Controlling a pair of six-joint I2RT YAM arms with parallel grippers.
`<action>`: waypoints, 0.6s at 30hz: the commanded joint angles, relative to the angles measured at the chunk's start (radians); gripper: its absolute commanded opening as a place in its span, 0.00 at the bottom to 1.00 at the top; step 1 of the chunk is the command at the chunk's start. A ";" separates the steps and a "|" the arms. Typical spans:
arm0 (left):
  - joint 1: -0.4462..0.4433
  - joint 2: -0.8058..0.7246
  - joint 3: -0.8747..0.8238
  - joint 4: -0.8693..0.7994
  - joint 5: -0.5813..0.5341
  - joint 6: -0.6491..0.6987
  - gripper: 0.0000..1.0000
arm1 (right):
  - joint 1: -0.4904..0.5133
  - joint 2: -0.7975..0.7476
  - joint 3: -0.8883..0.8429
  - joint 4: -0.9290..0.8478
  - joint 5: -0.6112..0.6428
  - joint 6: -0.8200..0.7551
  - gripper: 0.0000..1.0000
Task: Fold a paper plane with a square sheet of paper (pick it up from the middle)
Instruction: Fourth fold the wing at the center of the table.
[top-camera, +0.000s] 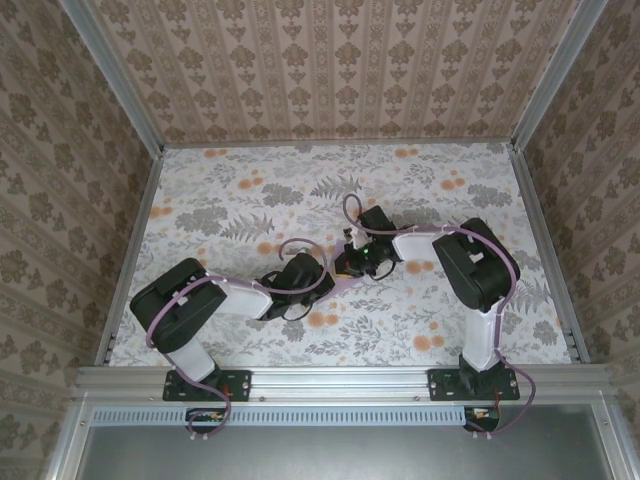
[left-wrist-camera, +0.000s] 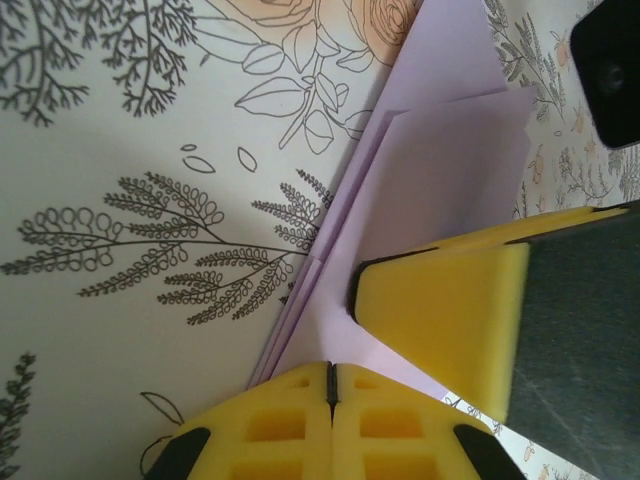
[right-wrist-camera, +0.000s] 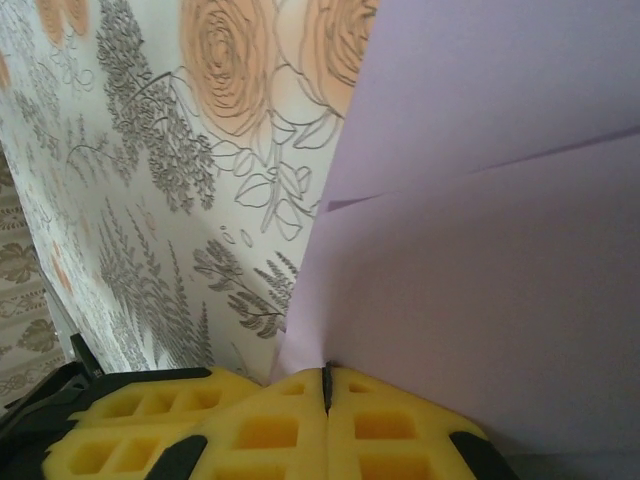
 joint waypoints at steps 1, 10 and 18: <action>-0.004 0.032 -0.035 -0.209 0.049 -0.016 0.00 | -0.052 0.038 0.026 -0.060 0.037 -0.040 0.00; 0.023 0.035 -0.057 -0.158 0.100 0.047 0.00 | -0.287 0.092 0.079 0.010 0.078 0.030 0.00; 0.054 0.017 0.009 -0.238 0.129 0.201 0.00 | -0.288 -0.095 0.034 0.045 0.086 0.041 0.00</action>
